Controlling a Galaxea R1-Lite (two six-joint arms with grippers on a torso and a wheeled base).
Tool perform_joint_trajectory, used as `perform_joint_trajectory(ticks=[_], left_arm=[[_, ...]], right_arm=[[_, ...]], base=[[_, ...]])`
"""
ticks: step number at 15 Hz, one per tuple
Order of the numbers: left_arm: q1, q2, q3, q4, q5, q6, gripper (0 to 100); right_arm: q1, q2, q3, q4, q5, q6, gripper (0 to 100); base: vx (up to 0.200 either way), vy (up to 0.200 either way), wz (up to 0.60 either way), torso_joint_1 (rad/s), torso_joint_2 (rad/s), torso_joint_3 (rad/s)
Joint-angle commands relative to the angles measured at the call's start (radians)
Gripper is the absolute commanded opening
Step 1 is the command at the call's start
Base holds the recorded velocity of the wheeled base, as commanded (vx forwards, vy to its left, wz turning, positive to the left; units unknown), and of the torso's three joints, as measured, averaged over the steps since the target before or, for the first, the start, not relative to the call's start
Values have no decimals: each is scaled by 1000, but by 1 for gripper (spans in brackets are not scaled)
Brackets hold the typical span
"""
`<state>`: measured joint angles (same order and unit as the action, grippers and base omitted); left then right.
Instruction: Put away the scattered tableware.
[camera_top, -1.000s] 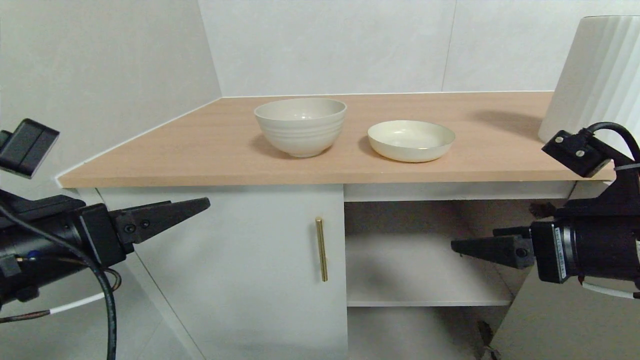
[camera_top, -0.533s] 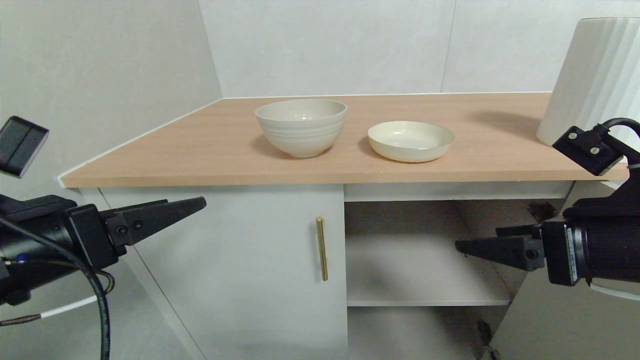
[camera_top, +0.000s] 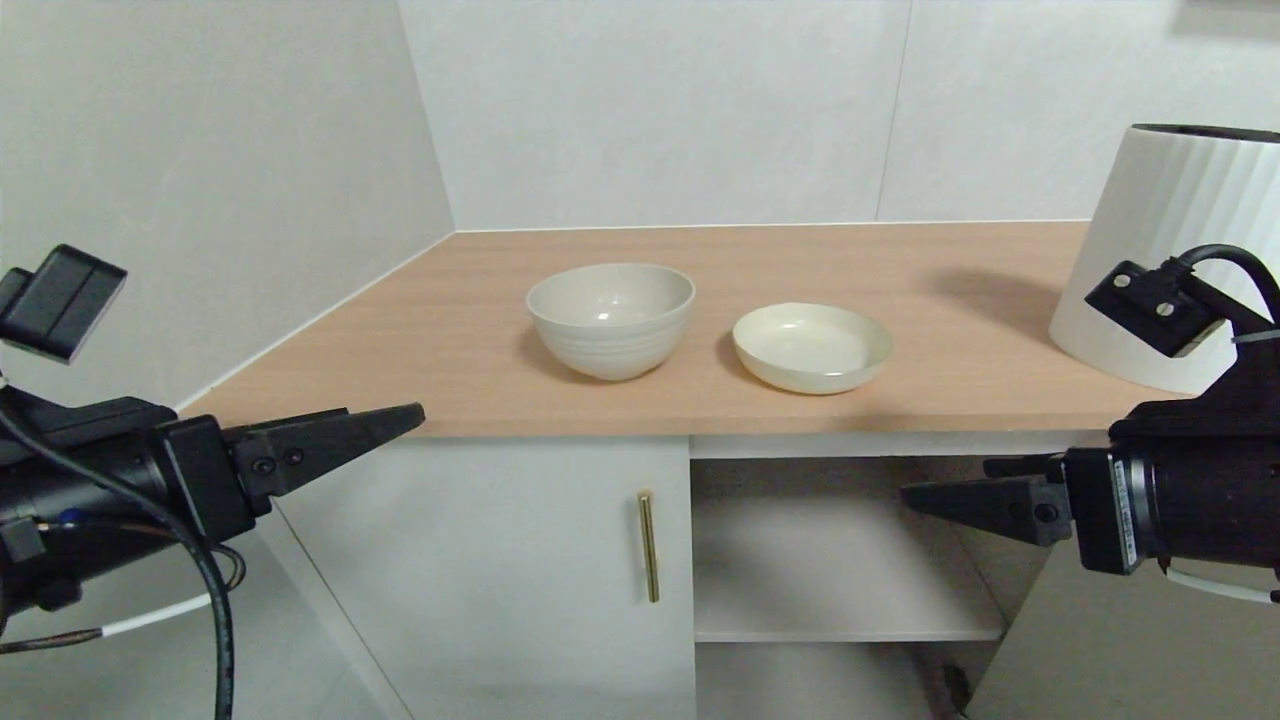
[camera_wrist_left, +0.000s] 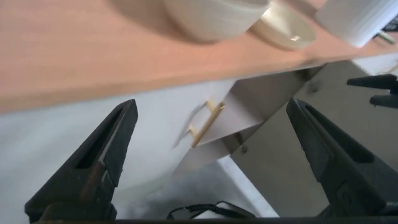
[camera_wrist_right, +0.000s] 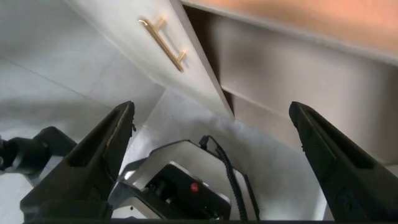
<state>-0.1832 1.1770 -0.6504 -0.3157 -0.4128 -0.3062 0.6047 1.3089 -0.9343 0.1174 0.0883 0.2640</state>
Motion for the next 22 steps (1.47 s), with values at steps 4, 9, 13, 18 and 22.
perform_joint_trajectory(ticks=[4, 9, 13, 18, 22], left_arm=[[1, 12, -5, -2, 3, -4, 100], [1, 21, -6, 4, 2, -2, 100], [1, 13, 0, 4, 2, 2, 100], [-2, -22, 14, 9, 2, 113, 100], [-53, 46, -150, 234, 8, 150, 100]], right_arm=[[-19, 19, -1, -1, 2, 0, 100], [-22, 23, -1, -1, 2, -6, 100], [-22, 46, -1, -48, -18, -8, 100], [-20, 121, -12, -173, -68, 0, 100], [-20, 187, -52, -174, -81, 30, 100]], base=[[0, 0, 0, 180, -469, -287], [0, 0, 0, 202, -472, -283], [0, 0, 0, 178, -410, -228], [0, 0, 0, 20, -41, -24], [0, 0, 0, 0, 0, 0]])
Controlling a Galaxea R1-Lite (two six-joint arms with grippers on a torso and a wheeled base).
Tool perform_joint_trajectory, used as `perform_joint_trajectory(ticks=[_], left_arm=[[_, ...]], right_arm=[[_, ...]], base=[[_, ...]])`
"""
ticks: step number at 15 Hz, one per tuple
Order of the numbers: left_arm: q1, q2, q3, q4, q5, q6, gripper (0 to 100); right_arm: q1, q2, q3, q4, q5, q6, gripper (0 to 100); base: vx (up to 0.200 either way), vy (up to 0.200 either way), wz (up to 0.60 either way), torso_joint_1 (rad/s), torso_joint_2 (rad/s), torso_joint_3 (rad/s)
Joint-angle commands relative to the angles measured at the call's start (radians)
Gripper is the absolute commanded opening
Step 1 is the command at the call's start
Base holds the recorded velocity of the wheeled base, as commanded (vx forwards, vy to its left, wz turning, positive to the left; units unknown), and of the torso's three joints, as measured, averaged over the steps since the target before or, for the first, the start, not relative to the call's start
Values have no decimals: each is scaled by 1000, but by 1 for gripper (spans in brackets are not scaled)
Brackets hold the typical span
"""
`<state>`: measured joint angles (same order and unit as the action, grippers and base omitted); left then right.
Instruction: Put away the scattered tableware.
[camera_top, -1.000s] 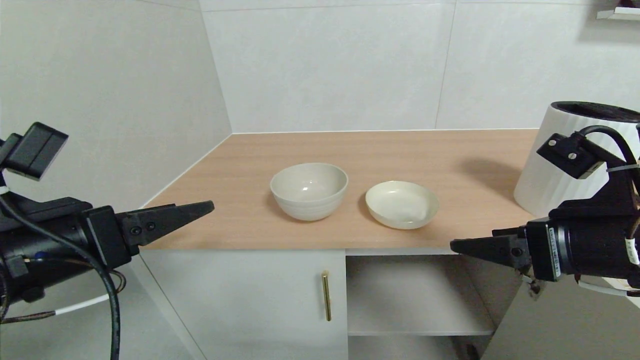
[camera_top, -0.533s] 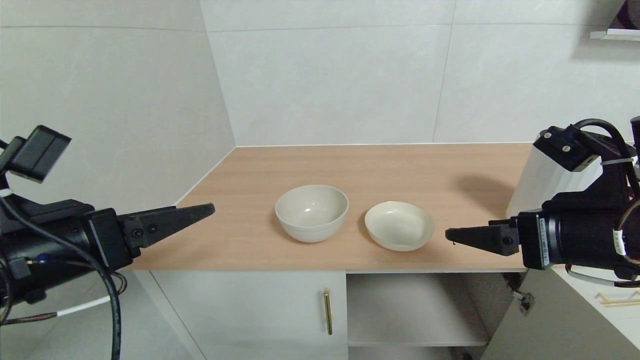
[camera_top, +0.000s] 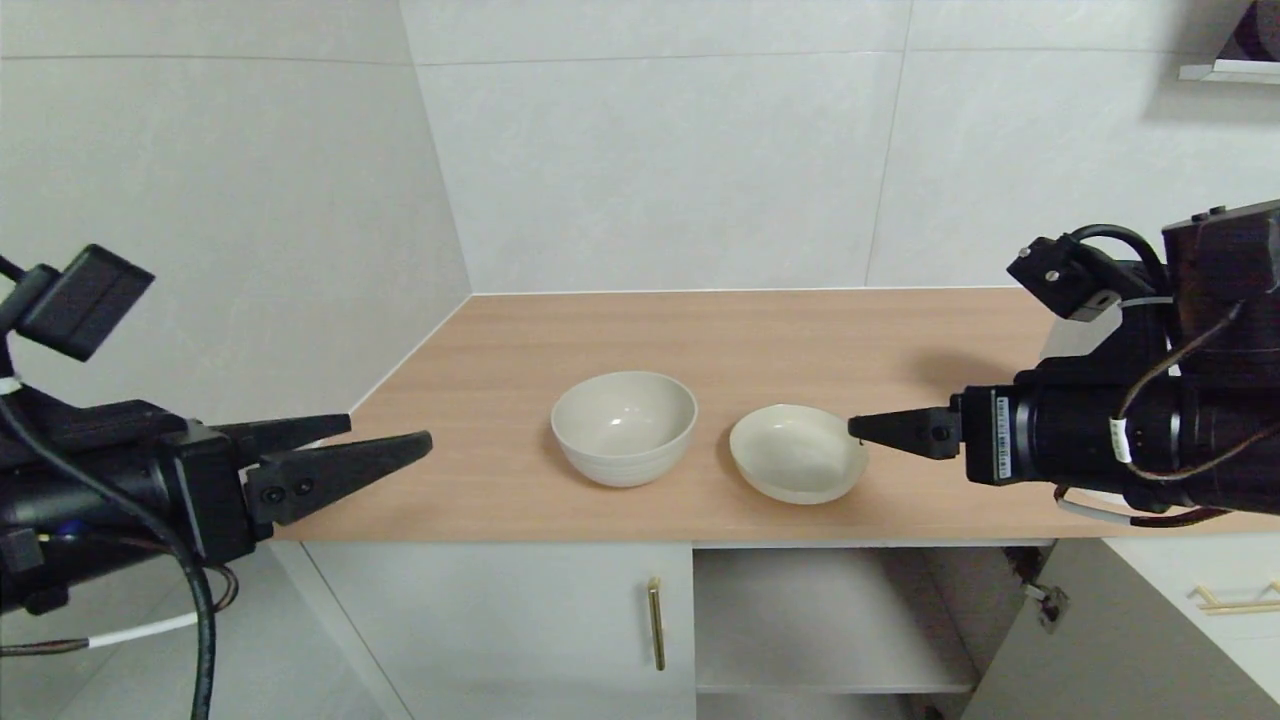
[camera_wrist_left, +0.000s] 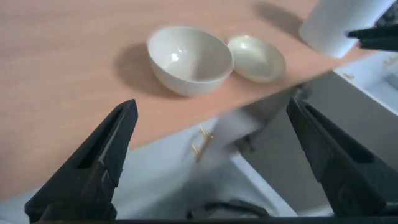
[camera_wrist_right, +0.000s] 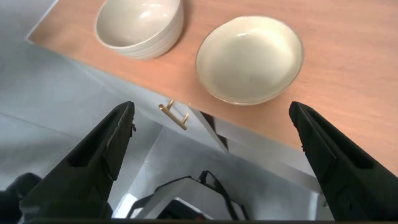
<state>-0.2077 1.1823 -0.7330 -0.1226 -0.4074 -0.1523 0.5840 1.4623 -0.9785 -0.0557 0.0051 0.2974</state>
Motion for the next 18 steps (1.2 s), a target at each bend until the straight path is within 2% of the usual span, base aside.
perform_joint_trajectory(ticks=[1, 2, 3, 4, 5, 6, 7, 9, 10, 11, 15, 17, 18], left_arm=[[-44, 46, -88, 109, 4, -4, 100], [-105, 57, -129, 264, 7, -6, 100], [-116, 94, -151, 302, 6, -35, 100], [-116, 140, -189, 290, 7, -128, 100], [-116, 186, -241, 287, 15, -257, 100], [-118, 249, -302, 291, 45, -381, 100], [-127, 322, -355, 293, 125, -470, 100], [-157, 447, -410, 291, 274, -532, 100], [-157, 447, -410, 291, 274, -532, 100], [-191, 525, -436, 291, 348, -573, 100], [-207, 588, -444, 273, 346, -589, 100], [-217, 638, -457, 256, 349, -610, 100], [-217, 681, -490, 248, 349, -638, 100]], right_arm=[[0, 38, -12, -1, -4, 8, 100], [0, 47, -23, -1, -17, 28, 100], [3, 53, -23, -1, -25, 29, 100], [7, 59, -25, -1, -37, 35, 100], [7, 69, -25, -1, -56, 37, 100], [7, 79, -25, -1, -76, 35, 100], [8, 89, -25, -3, -82, 35, 100], [8, 104, -25, -3, -83, 38, 100], [8, 104, -25, -3, -83, 38, 100], [8, 105, -25, -10, -85, 40, 100], [8, 105, -17, -44, -117, 35, 100], [8, 105, -17, -44, -119, 35, 100], [8, 105, -17, -44, -119, 35, 100]], base=[[0, 0, 0, 0, 0, 0], [0, 0, 0, 0, 0, 0], [0, 0, 0, 0, 0, 0], [0, 0, 0, 0, 0, 0], [0, 0, 0, 0, 0, 0], [0, 0, 0, 0, 0, 0], [0, 0, 0, 0, 0, 0], [0, 0, 0, 0, 0, 0], [0, 0, 0, 0, 0, 0], [0, 0, 0, 0, 0, 0], [0, 0, 0, 0, 0, 0], [0, 0, 0, 0, 0, 0], [0, 0, 0, 0, 0, 0]])
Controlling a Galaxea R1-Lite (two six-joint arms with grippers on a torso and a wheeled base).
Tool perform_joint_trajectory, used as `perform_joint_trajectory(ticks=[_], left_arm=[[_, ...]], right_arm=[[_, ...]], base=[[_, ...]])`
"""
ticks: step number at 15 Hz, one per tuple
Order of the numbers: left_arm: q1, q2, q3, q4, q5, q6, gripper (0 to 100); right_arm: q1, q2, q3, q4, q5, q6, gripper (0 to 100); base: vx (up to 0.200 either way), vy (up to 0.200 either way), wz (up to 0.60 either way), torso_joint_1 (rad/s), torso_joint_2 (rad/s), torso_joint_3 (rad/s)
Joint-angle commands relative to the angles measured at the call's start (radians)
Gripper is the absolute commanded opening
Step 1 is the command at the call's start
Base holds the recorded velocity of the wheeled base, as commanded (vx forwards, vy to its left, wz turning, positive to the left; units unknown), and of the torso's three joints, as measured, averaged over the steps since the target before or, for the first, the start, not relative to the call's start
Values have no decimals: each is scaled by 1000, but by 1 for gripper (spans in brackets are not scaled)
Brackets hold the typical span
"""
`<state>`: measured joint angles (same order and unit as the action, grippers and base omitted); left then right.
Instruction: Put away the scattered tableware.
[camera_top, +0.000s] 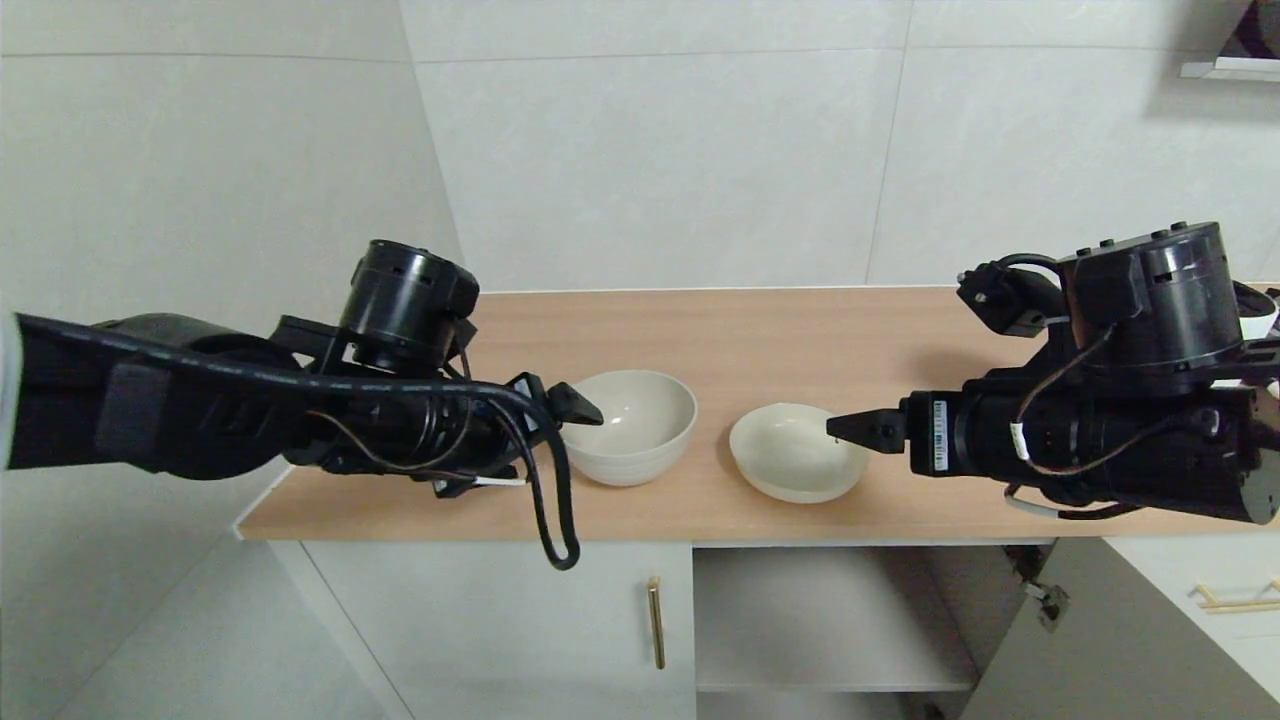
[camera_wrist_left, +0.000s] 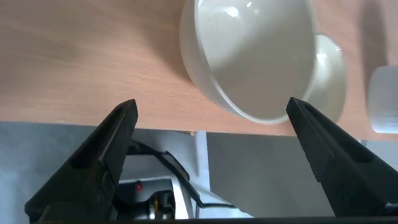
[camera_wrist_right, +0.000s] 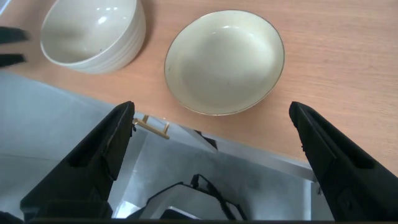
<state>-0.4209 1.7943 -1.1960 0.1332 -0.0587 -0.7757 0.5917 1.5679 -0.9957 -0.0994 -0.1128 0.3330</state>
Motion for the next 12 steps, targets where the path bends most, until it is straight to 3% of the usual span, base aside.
perform_joint_trajectory(ticks=[1, 2, 3, 11, 12], left_arm=[[-4, 108, -60, -6, 4, -62, 100], [-3, 116, -71, -7, 2, -89, 100], [-1, 116, -74, -7, 2, -94, 100], [36, 116, -77, -18, 4, -97, 100], [36, 117, -76, -18, 4, -97, 0]], right_arm=[[0, 0, 0, 0, -1, 0, 100], [0, -2, 2, 0, -1, 0, 100], [0, -2, 2, 0, -1, 0, 100], [0, -3, 5, 0, 1, -2, 100], [0, -5, 5, 0, -1, -2, 100]], base=[[0, 0, 0, 0, 0, 0], [0, 0, 0, 0, 0, 0], [0, 0, 0, 0, 0, 0], [0, 0, 0, 0, 0, 0], [0, 0, 0, 0, 0, 0]])
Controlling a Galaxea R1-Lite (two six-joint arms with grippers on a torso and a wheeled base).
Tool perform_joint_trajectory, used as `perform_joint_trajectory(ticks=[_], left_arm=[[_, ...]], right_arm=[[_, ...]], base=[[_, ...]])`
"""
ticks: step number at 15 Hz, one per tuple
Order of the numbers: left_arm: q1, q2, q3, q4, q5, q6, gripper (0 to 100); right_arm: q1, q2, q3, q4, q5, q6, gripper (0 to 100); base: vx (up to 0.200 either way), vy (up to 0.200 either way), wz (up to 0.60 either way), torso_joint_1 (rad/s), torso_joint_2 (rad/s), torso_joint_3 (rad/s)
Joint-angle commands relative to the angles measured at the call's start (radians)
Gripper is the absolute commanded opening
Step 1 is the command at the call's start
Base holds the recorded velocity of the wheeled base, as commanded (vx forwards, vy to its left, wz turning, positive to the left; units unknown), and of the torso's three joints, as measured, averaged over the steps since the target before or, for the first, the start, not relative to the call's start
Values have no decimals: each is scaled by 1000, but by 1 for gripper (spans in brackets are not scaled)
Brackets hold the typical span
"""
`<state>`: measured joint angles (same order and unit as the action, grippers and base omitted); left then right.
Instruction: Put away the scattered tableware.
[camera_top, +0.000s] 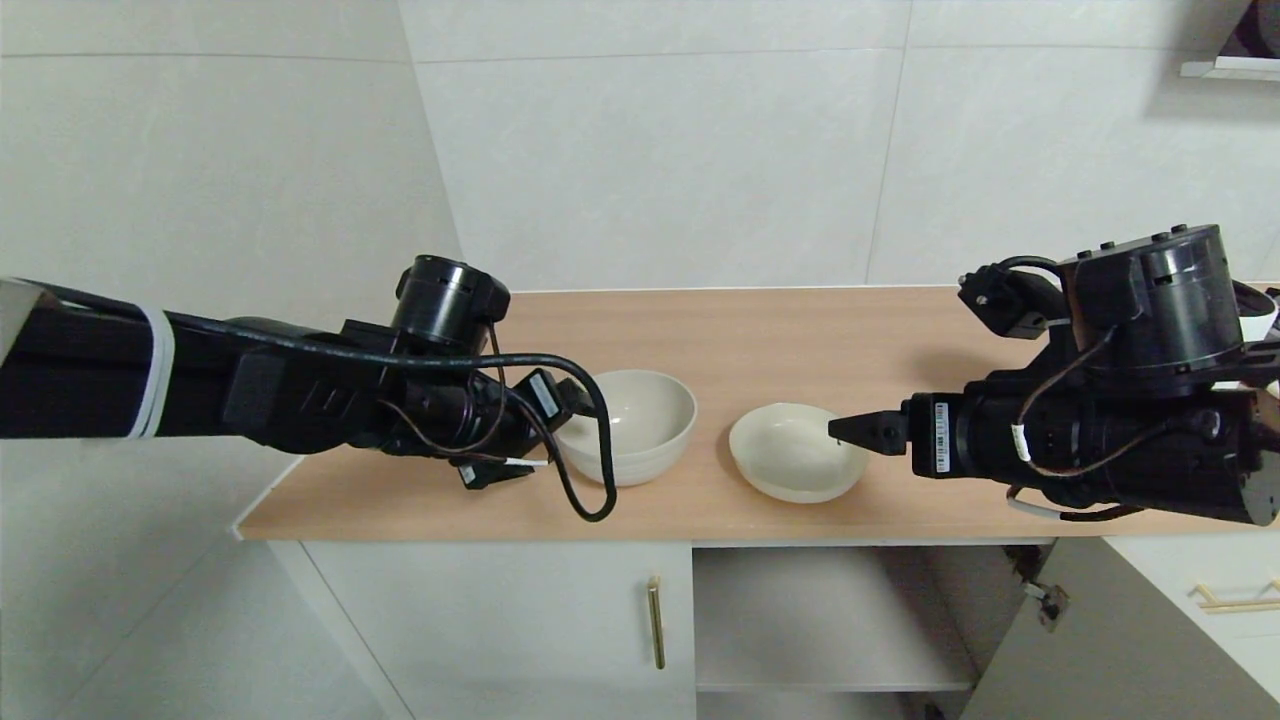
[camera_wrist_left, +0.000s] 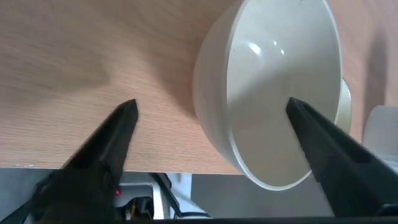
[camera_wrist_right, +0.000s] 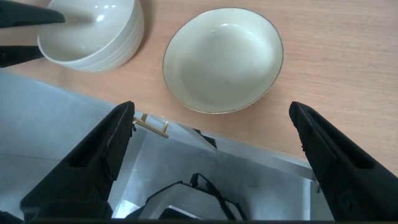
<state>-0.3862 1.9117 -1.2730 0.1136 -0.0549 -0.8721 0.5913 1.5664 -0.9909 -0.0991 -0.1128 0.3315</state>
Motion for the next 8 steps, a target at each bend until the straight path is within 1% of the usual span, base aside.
perform_joint_trajectory(ticks=[1, 8], left_arm=[[1, 1, 1, 1, 0, 1, 0], [3, -10, 1, 3, -2, 1, 0]], right_arm=[[1, -3, 0, -1, -1, 0, 100], [1, -3, -2, -1, -1, 0, 100]], base=[[0, 0, 0, 0, 0, 0], [0, 0, 0, 0, 0, 0]])
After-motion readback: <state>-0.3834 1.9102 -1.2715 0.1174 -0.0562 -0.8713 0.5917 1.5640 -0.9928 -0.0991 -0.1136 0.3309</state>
